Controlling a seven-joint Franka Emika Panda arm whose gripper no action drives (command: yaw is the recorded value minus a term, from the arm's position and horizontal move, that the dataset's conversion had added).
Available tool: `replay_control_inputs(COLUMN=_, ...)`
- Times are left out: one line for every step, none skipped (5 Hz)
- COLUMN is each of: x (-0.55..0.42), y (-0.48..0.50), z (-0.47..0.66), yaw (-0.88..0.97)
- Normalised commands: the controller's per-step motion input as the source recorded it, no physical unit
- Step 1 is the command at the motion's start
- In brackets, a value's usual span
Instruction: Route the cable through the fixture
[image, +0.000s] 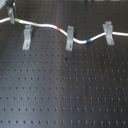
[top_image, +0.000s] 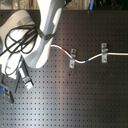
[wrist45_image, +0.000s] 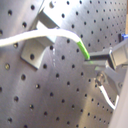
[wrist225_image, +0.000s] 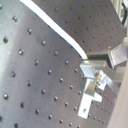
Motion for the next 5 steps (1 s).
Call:
replay_control_inputs(x=0.255, y=-0.095, z=-0.23, yaw=0.49)
replay_control_inputs(x=0.162, y=-0.074, z=-0.02, yaw=0.67)
replay_control_inputs(x=0.157, y=-0.254, z=0.14, yaw=0.55)
replay_control_inputs(x=-0.057, y=-0.393, z=0.05, yaw=0.51)
replay_control_inputs(x=-0.206, y=-0.376, z=0.03, yaw=0.52)
